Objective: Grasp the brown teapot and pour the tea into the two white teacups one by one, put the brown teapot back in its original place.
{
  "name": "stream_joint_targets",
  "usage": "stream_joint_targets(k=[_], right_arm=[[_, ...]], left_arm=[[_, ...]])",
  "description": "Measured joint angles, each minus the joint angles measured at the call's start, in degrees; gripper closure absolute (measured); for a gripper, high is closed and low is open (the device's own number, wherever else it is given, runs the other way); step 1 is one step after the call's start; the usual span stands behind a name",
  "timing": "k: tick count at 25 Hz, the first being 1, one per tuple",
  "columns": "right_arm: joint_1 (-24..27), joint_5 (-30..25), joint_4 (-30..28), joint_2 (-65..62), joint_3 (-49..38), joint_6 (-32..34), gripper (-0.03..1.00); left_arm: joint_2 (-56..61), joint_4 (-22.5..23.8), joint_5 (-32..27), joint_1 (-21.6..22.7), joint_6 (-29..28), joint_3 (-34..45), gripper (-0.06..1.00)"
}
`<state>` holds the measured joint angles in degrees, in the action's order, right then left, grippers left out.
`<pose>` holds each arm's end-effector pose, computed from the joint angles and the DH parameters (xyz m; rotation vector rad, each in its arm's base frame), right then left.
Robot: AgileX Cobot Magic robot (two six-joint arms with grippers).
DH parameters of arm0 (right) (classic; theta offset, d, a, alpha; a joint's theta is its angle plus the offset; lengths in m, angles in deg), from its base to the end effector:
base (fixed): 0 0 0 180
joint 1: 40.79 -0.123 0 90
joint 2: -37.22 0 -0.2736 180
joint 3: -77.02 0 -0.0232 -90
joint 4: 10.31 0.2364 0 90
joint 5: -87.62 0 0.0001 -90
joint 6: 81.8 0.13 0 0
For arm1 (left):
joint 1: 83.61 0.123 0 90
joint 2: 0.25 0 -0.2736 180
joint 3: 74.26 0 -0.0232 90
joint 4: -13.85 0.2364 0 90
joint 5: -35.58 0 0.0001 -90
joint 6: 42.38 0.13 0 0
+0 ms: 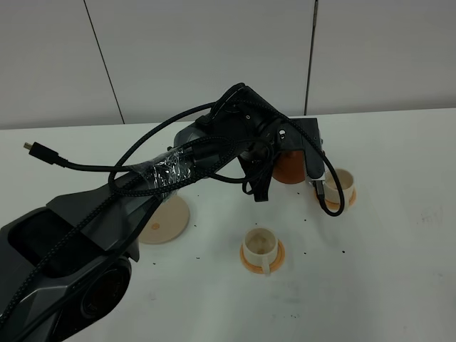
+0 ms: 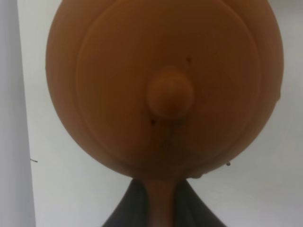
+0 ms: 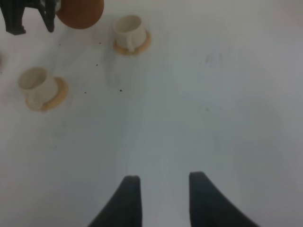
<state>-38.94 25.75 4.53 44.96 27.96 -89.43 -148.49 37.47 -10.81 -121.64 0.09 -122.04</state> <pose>0.0269 0.0285 0.2494 -0.1171 2.0464 0.2085 0.4500 -0.3040 0.1458 1.8231 1.7659 0.5195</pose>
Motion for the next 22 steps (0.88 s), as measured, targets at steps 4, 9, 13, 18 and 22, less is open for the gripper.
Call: stream_joint_targets(k=[4,9,13,18,22], right_arm=[[0.0,0.0,0.0,0.0,0.0,0.0,0.72],[0.0,0.0,0.0,0.0,0.0,0.0,0.72],[0.0,0.0,0.0,0.0,0.0,0.0,0.72],[0.0,0.0,0.0,0.0,0.0,0.0,0.72],[0.0,0.0,0.0,0.0,0.0,0.0,0.72]], left_arm=[[0.0,0.0,0.1,0.0,0.0,0.0,0.77],[0.0,0.0,0.1,0.0,0.0,0.0,0.77],[0.0,-0.1,0.0,0.0,-0.1,-0.1,0.77],[-0.2,-0.1,-1.9,0.0,-0.2,-0.2,0.77],[-0.3,-0.1,-3.4,0.0,-0.2,-0.2,0.77]])
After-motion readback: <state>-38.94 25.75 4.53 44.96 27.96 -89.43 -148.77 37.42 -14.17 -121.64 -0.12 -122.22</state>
